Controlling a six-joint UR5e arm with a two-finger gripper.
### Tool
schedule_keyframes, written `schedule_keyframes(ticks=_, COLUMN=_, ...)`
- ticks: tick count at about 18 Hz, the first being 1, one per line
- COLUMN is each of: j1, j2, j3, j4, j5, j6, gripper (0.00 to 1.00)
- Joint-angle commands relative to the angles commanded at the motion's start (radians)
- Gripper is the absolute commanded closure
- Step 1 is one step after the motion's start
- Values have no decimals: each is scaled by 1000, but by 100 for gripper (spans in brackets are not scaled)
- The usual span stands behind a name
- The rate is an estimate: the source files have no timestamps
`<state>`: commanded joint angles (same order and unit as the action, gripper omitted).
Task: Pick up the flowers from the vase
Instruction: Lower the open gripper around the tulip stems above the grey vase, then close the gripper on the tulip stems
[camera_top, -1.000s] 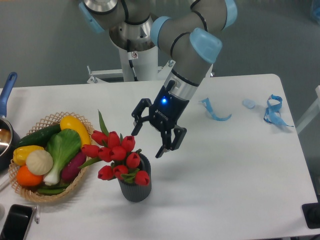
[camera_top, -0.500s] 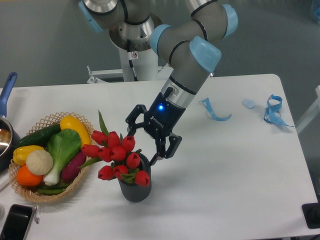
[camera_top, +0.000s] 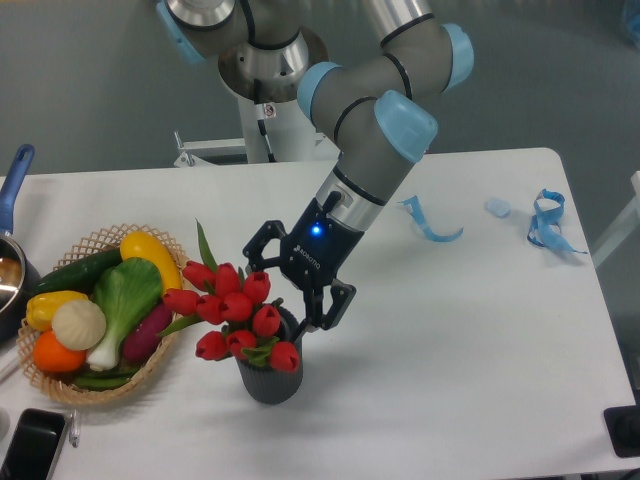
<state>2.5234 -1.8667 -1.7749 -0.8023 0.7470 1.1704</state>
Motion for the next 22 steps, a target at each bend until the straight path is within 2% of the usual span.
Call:
schedule_keyframes(ticks=7, j1=-14, j2=-22, j3=18, j4=2, j5=0, j6=9, gripper=0)
schedule_keyframes(ticks=13, j1=-15, j2=-17, j3=6, j4=5, j5=0, j6=40, gripper=0)
schedule_keyframes(ticks=16, j1=-15, j2=-12, j3=3, j4=6, j5=0, j6=38, gripper=32)
schedule_keyframes(ticks=18, j1=-17, j2=-9, j3=5, j4=5, j5=-2, j6=38, gripper=36)
schedule_keyframes(ticks=20, j1=-17, j2=-9, j3=5, j4=5, j5=-2, j6=38, gripper=44)
schedule_keyframes(ticks=22, j1=-15, j2=-9, j3=8, j4=5, j5=-2, j6=38, gripper=45)
